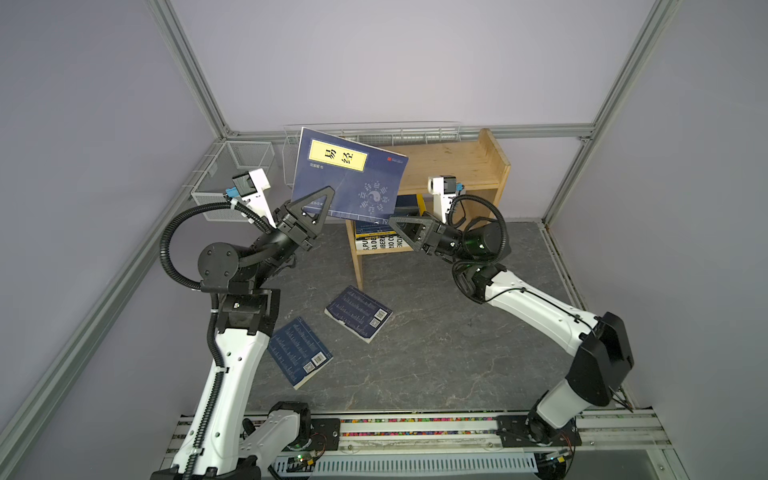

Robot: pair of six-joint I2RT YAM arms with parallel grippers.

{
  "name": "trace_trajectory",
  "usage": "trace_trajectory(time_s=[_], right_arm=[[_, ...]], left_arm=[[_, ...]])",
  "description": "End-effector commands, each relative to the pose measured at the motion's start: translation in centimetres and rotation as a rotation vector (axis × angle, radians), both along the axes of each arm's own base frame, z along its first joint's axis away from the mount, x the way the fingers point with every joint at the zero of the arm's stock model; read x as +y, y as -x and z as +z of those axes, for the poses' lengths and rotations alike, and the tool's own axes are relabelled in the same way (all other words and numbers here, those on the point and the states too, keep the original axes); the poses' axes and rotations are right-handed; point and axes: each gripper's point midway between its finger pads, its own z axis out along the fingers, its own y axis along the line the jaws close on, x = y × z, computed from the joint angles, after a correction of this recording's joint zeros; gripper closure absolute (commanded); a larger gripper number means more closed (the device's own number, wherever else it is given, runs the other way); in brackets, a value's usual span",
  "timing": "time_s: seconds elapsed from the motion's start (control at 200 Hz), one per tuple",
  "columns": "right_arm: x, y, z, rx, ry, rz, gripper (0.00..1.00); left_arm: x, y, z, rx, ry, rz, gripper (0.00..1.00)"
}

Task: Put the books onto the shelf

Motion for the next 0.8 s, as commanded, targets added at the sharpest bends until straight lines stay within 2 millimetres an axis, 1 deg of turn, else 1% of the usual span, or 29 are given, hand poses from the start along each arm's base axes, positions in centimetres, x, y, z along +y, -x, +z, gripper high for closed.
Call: trace_trajectory(time_s=[0.0, 0.065, 0.155, 0.205, 0.28, 0.35, 0.44, 0.505, 0.615, 0.67, 0.685, 0.715, 0.785, 0.795], right_arm=[[0.6, 0.1, 0.3, 0.001, 0.0, 0.022, 0.35], [0.7, -0.2, 0.3, 0.015, -0.001, 0.017, 0.38], [0.7, -0.6, 0.3, 0.031, -0.006, 0.001, 0.46], [0.7, -0.7, 0.3, 0.038, -0.008, -0.002, 0.53], [0.7, -0.9, 0.4, 0.043, -0.011, -0.006, 0.58], [0.9, -1.2, 0.4, 0.057, -0.002, -0.013, 0.66], [1.0, -1.7, 0.2, 0.073, 0.006, -0.032, 0.69], [1.1, -1.8, 0.2, 0.078, 0.008, -0.034, 0.74], [1.4, -2.1, 0.1, 0.088, 0.012, -0.023, 0.76], [1.5, -2.4, -0.2, 0.099, 0.022, -0.031, 0.78], [1.5, -2.6, -0.2, 0.099, 0.023, -0.035, 0.82], [1.5, -2.8, -0.4, 0.108, 0.029, -0.044, 0.85], [1.4, -3.4, -0.7, 0.122, 0.041, -0.06, 0.87], [1.4, -3.4, -0.7, 0.122, 0.042, -0.062, 0.89]], left_arm=[[0.0, 1.8, 2.2, -0.085, 0.029, -0.041, 1.0], [0.0, 1.5, 2.1, -0.077, 0.036, -0.047, 1.0], [-0.1, 1.2, 1.9, -0.069, 0.039, -0.058, 1.0], [-0.1, 1.1, 1.9, -0.066, 0.044, -0.061, 1.0], [-0.2, 0.9, 1.7, -0.063, 0.044, -0.066, 1.0], [-0.2, 0.7, 1.5, -0.062, 0.043, -0.065, 1.0], [-0.4, 0.6, 1.2, -0.063, 0.036, -0.072, 1.0], [-0.6, 0.6, 1.1, -0.066, 0.028, -0.079, 0.99], [-0.6, 0.5, 1.0, -0.067, 0.022, -0.077, 0.98], [-0.6, 0.3, 0.9, -0.063, 0.023, -0.07, 0.96], [-0.6, 0.1, 0.9, -0.061, 0.023, -0.067, 0.96], [-0.6, 0.1, 0.8, -0.059, 0.017, -0.067, 0.94], [-0.6, -0.2, 0.8, -0.051, 0.014, -0.063, 0.89], [-0.6, -0.3, 0.7, -0.051, 0.013, -0.062, 0.89]])
